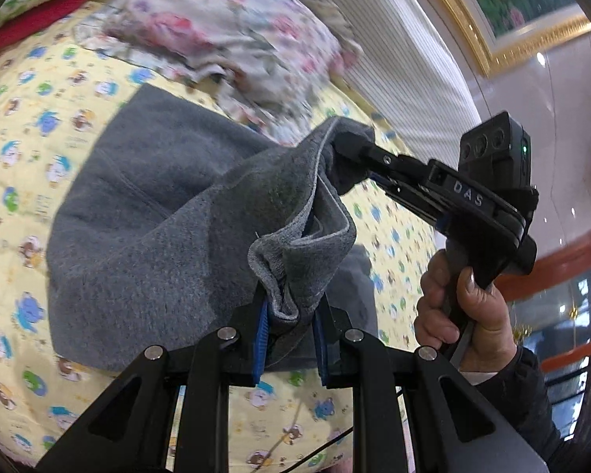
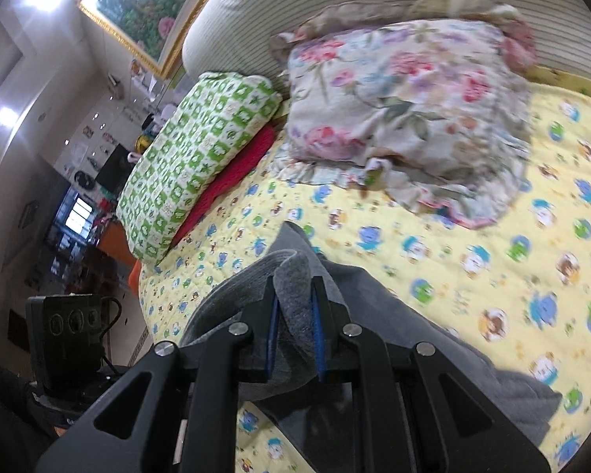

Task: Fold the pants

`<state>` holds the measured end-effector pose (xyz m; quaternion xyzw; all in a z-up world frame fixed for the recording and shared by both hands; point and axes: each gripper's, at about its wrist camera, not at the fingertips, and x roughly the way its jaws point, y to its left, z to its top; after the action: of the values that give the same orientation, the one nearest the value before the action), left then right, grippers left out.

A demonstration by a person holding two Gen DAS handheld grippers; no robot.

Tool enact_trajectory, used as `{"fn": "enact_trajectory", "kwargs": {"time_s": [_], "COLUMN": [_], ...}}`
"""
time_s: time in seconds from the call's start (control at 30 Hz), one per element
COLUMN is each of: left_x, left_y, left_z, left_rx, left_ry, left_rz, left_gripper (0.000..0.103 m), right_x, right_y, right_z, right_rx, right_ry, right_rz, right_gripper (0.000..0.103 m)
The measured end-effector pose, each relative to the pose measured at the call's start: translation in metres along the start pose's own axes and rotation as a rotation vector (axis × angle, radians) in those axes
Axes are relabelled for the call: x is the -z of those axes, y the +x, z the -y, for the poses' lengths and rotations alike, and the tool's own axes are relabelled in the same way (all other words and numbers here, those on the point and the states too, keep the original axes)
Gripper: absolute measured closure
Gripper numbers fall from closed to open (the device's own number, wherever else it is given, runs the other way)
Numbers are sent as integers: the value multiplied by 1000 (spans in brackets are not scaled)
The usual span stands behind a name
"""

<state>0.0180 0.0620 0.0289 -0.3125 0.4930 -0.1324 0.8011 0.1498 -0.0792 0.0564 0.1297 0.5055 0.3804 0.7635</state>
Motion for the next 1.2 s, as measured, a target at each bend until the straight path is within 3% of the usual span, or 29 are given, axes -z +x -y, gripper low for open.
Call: {"fn": "enact_trajectory", "kwargs": {"time_s": [0.6,1.03,1.2], "left_x": [24,32,40], "left_y": [73,109,117], "left_z": [78,94,105], "left_rx": [2,-48,-85], "left_ry": [121,170,245], "left_rz": [-90,-122,-119], "left_gripper": [84,84,81], "right_x": [41,59,66], "right_y": [-70,-76,-79], "right_z": [72,111,124], "right_rx": [25,17,33], "right_ry": [132,204,229], "right_rz": [101,122,131], "right_gripper": [87,87,82]}}
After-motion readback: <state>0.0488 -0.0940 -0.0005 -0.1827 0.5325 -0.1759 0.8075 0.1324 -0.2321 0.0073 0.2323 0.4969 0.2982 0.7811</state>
